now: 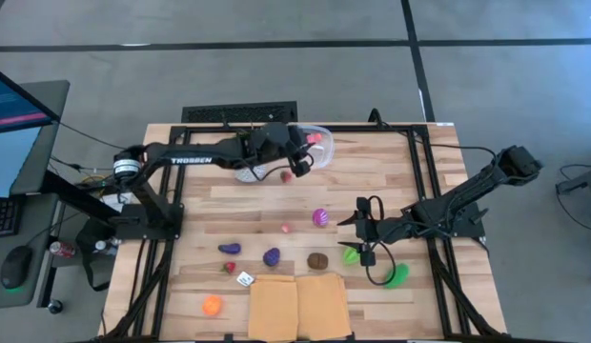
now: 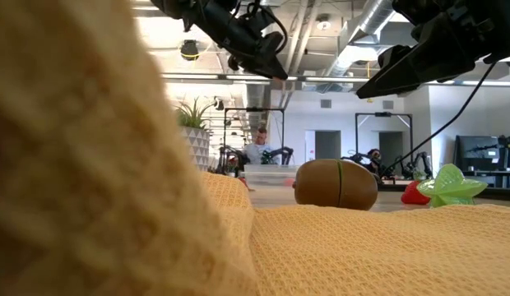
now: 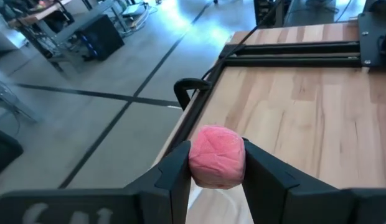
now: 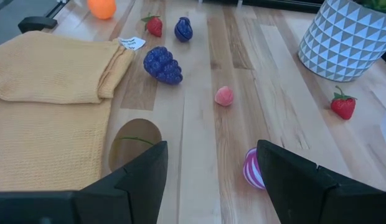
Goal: Pick and placing Produce into tupperware
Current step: Put the top peach into the transparent bin
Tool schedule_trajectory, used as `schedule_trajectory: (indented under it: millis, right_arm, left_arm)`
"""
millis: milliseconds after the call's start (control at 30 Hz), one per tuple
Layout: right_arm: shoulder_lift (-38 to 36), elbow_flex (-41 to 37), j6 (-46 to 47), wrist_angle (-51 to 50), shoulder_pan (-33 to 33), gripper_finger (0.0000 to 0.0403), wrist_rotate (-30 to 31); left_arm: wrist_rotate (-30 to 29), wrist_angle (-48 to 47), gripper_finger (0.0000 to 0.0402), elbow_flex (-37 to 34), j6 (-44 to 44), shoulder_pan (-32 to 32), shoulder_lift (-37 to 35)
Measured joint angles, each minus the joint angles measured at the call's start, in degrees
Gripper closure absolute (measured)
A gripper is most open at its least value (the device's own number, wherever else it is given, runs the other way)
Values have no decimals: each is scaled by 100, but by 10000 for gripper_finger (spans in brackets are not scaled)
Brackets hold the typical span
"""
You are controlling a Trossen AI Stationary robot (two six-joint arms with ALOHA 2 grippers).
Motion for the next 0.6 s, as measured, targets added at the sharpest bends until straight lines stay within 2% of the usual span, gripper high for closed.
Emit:
schedule_trajectory:
  millis: [167, 300, 533, 600]
  right_arm:
    - [-1, 0, 0, 0, 0, 133, -1]
    - [-4, -39, -11, 69, -11, 133, 0]
    - [-4, -247, -35, 289, -83, 133, -3]
    - [-4, -256, -35, 269, -94, 133, -7]
  left_arm:
    - [542, -163, 289, 143, 50, 345, 131]
    - [788, -399, 289, 476, 107, 503, 565]
    - [926, -1232, 289, 1767, 332, 542, 1701]
    - [910, -1726, 289, 2200, 411, 577, 2010]
